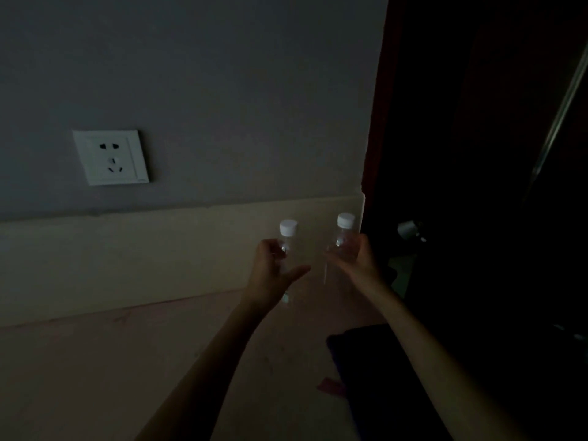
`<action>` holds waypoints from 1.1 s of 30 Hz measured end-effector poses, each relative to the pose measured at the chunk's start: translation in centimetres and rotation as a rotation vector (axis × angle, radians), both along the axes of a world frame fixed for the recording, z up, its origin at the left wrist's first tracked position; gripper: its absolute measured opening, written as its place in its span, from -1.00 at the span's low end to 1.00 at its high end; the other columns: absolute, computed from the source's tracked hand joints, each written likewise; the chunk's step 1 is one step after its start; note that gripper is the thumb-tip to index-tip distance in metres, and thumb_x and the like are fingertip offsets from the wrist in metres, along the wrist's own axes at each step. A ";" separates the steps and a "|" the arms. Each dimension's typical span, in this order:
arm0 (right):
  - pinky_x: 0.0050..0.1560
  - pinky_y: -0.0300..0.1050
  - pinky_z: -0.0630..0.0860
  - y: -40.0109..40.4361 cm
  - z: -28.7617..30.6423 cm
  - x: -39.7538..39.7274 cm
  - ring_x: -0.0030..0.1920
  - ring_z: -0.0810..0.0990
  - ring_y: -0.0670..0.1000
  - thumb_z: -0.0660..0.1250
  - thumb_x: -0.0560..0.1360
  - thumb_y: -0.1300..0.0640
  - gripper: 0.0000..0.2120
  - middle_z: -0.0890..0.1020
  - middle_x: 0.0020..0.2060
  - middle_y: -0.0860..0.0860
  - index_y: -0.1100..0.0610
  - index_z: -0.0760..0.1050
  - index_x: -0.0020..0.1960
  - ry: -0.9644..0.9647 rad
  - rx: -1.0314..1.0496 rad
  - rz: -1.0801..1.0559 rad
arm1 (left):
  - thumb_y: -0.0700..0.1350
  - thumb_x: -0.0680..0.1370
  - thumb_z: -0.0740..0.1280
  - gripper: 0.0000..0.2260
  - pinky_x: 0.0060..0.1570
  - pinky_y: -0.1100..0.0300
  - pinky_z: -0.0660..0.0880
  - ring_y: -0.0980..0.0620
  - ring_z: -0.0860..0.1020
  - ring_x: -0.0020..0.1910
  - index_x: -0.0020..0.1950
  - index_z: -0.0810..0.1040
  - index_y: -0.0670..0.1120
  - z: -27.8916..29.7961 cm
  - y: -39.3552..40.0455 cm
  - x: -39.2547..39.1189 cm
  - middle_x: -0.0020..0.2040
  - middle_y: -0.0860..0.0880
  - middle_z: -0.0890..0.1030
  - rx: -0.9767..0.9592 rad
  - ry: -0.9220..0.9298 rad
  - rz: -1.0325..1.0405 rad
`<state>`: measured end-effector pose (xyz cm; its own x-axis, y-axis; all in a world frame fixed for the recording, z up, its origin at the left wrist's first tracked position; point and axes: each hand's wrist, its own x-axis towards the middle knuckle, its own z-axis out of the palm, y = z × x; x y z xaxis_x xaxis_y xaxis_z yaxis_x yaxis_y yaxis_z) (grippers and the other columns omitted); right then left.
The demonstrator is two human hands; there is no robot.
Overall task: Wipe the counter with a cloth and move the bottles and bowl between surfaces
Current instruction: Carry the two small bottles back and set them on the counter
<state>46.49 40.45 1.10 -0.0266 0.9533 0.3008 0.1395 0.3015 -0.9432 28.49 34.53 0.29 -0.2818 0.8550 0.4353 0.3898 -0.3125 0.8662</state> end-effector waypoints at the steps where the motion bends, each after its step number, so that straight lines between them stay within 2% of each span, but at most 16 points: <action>1: 0.20 -0.09 0.45 0.6 -0.1 0.1 0.19 0.53 0.06 0.55 0.35 0.22 -0.45 0.54 0.14 0.04 0.14 0.35 0.22 -0.004 -0.005 0.012 | -0.18 0.35 0.62 -0.43 0.10 -0.02 0.57 -0.05 0.54 0.10 0.21 0.40 -0.23 0.0 0.5 0.5 0.16 -0.18 0.51 0.007 0.006 0.007; 6: 0.07 -0.26 0.41 3.0 -0.9 1.0 0.16 0.50 0.00 0.52 0.37 0.27 -0.40 0.51 0.11 0.01 0.22 0.31 0.31 0.020 -0.011 0.039 | -0.17 0.32 0.63 -0.45 0.08 -0.08 0.59 -0.10 0.55 0.11 0.16 0.39 -0.16 -0.7 2.8 2.1 0.16 -0.19 0.51 0.000 0.048 0.040; 8: 0.00 -0.38 0.39 3.6 -1.2 1.1 0.16 0.49 -0.01 0.52 0.36 0.28 -0.38 0.50 0.12 0.01 0.21 0.30 0.32 0.029 -0.003 0.044 | -0.16 0.32 0.63 -0.44 0.05 -0.10 0.59 -0.15 0.55 0.10 0.16 0.39 -0.17 -1.1 3.2 2.5 0.14 -0.20 0.52 -0.003 0.037 0.087; 11: 0.00 -0.45 0.37 4.1 -1.6 1.0 0.16 0.45 -0.09 0.54 0.34 0.28 -0.33 0.47 0.15 -0.04 0.19 0.28 0.34 0.017 0.013 0.060 | -0.17 0.31 0.64 -0.46 0.01 -0.11 0.59 -0.21 0.56 0.07 0.11 0.38 -0.11 -1.3 3.4 2.9 0.10 -0.23 0.52 -0.002 0.023 0.157; 12: 0.05 -0.40 0.40 4.2 -1.8 0.9 0.18 0.44 -0.09 0.55 0.33 0.28 -0.31 0.47 0.17 -0.04 0.19 0.28 0.35 0.010 0.019 0.057 | -0.17 0.31 0.64 -0.46 0.01 -0.14 0.60 -0.22 0.56 0.06 0.10 0.38 -0.09 -1.3 3.5 3.0 0.10 -0.23 0.52 -0.002 0.019 0.170; 14: 0.21 -0.18 0.45 4.4 -2.1 0.8 0.22 0.45 -0.05 0.57 0.31 0.25 -0.28 0.48 0.21 0.00 0.17 0.28 0.35 0.006 0.033 0.051 | -0.17 0.30 0.64 -0.47 0.02 -0.18 0.60 -0.22 0.56 0.06 0.08 0.38 -0.02 -1.2 3.5 3.0 0.11 -0.23 0.52 0.008 0.010 0.181; 17: 0.31 -0.02 0.44 4.5 -2.5 0.9 0.24 0.47 -0.01 0.58 0.31 0.16 -0.28 0.48 0.23 0.02 0.13 0.28 0.34 -0.035 0.050 0.036 | -0.17 0.29 0.65 -0.44 -0.02 -0.05 0.59 -0.15 0.56 0.07 0.06 0.36 0.10 -1.3 3.2 3.2 0.14 -0.19 0.52 0.035 0.059 0.205; 20: 0.27 -0.04 0.44 4.0 -2.2 0.9 0.24 0.46 -0.01 0.57 0.32 0.10 -0.26 0.47 0.24 0.04 0.13 0.25 0.36 -0.072 0.035 0.032 | -0.15 0.30 0.65 -0.42 -0.02 -0.07 0.60 -0.17 0.55 0.07 0.11 0.34 0.01 -1.6 3.1 3.1 0.15 -0.19 0.50 0.031 0.096 0.227; 23: 0.19 -0.11 0.45 3.8 -1.9 1.2 0.21 0.48 -0.01 0.59 0.29 0.09 -0.22 0.47 0.23 0.04 0.15 0.23 0.36 -0.073 0.017 0.044 | -0.04 0.27 0.65 -0.39 -0.05 -0.19 0.59 -0.19 0.55 0.02 0.09 0.30 0.06 -1.8 3.0 2.5 0.12 -0.18 0.48 0.028 0.164 0.241; 25: 0.17 -0.15 0.44 3.6 -1.7 1.7 0.20 0.47 -0.03 0.60 0.29 0.15 -0.20 0.46 0.24 0.06 0.17 0.22 0.36 -0.076 0.007 0.054 | -0.03 0.28 0.65 -0.37 -0.03 -0.18 0.60 -0.18 0.54 0.05 0.17 0.33 -0.05 -1.7 2.7 2.2 0.14 -0.16 0.45 0.016 0.221 0.227; 28: 0.16 -0.15 0.47 3.0 -1.5 2.4 0.22 0.50 0.05 0.59 0.29 0.24 -0.22 0.47 0.25 0.12 0.23 0.21 0.36 -0.066 0.018 0.039 | -0.07 0.29 0.66 -0.24 0.11 -0.12 0.60 -0.16 0.54 0.16 0.32 0.33 -0.25 -1.5 2.5 1.9 0.23 -0.18 0.42 -0.003 0.259 0.196; 29: 0.14 -0.21 0.47 2.9 -1.4 2.6 0.21 0.51 0.06 0.58 0.30 0.25 -0.22 0.47 0.24 0.12 0.23 0.21 0.36 -0.059 0.026 0.030 | -0.06 0.28 0.66 -0.20 0.15 -0.08 0.59 -0.14 0.53 0.19 0.35 0.32 -0.28 -1.3 2.3 2.0 0.26 -0.19 0.41 -0.004 0.262 0.198; 31: 0.00 -0.44 0.43 2.0 -0.9 3.3 0.15 0.49 -0.01 0.58 0.30 0.24 -0.23 0.45 0.17 0.05 0.24 0.21 0.35 -0.049 0.023 0.009 | -0.04 0.29 0.65 -0.16 0.18 -0.03 0.57 -0.11 0.51 0.23 0.40 0.29 -0.30 -0.8 1.7 2.3 0.30 -0.20 0.40 -0.003 0.266 0.207; 33: -0.11 -0.52 0.36 1.0 -0.8 4.0 0.12 0.44 -0.05 0.58 0.31 0.20 -0.24 0.41 0.15 0.02 0.24 0.23 0.36 -0.025 0.033 -0.046 | -0.01 0.31 0.64 -0.13 0.18 0.00 0.55 -0.08 0.48 0.25 0.43 0.26 -0.30 -0.5 0.7 2.5 0.31 -0.21 0.37 -0.010 0.260 0.220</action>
